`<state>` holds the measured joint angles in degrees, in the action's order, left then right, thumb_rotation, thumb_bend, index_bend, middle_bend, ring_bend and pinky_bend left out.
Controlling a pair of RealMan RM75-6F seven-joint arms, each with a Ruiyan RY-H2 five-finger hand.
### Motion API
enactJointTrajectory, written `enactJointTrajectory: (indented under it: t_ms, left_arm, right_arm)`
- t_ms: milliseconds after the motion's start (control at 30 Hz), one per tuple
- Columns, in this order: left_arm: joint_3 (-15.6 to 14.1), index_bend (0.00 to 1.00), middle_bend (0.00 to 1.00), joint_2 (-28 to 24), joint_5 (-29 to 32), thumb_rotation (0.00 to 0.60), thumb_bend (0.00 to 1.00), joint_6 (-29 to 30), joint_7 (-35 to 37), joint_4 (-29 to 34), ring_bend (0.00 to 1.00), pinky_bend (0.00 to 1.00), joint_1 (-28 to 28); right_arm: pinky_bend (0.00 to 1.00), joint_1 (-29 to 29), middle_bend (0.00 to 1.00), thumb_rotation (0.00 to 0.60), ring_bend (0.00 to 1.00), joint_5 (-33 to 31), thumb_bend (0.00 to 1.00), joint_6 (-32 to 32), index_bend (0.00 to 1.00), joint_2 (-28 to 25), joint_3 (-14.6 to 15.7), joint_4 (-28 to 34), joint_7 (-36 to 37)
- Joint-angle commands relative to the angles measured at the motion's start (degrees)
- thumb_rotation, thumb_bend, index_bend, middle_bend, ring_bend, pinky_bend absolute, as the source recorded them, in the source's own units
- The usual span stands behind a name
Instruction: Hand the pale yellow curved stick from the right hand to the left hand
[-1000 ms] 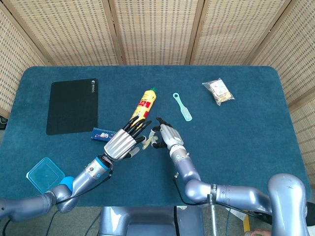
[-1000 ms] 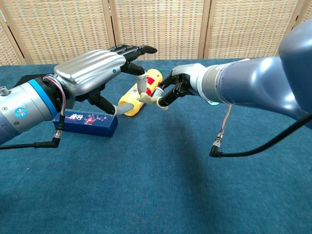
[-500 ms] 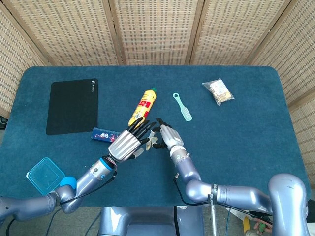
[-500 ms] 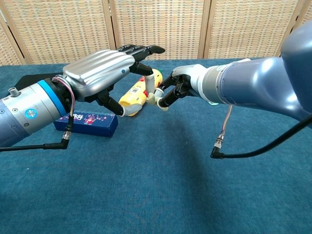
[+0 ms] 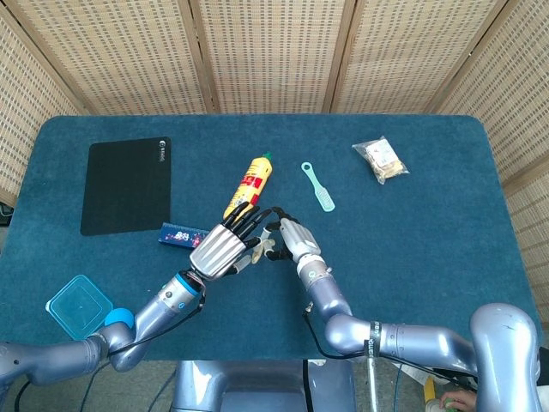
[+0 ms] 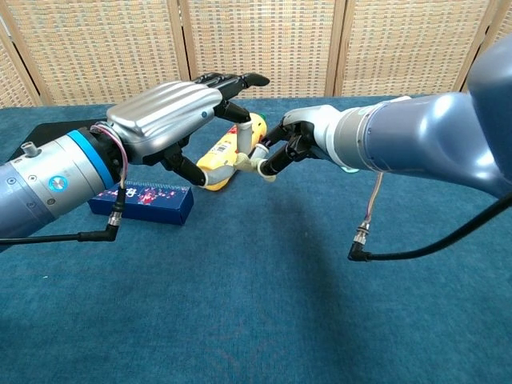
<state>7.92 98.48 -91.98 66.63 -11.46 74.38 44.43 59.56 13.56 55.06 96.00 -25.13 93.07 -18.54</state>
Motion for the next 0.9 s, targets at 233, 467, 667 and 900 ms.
enactJointTrajectory:
  t_ms: [233,467,667,900]
  left_arm:
    - [-0.3,0.43,0.0,0.49,0.24,0.6,0.36,-0.19,2.02,-0.77,0.0,0.0,0.3]
    - [-0.24,0.42,0.0,1.03,0.8,0.6,0.34,-0.07,5.28,-1.04,0.0,0.0,0.35]
    - [0.31,0.47,0.0,1.96,1.57,0.6,0.34,0.29,8.43,-1.9,0.0,0.0,0.4]
    - [0.45,0.52,0.0,2.97,1.79,0.6,0.35,0.64,10.37,-3.24,0.0,0.0,0.55]
  right_arm:
    - [0.0,-0.19,0.04,0.6,0.0,0.23,0.71,-0.14,0.75,0.17,-0.08,-0.05,0.99]
    - [0.0,-0.36,0.05,0.6,0.0,0.28,0.71,-0.26,0.75,0.54,-0.44,-0.2,2.2]
    - [0.0,-0.52,0.05,0.6,0.0,0.55,0.72,0.09,0.75,0.68,-0.65,-0.23,2.87]
    - [0.0,-0.73,0.05,0.6,0.0,0.62,0.72,-0.33,0.75,0.72,-0.55,-0.23,3.46]
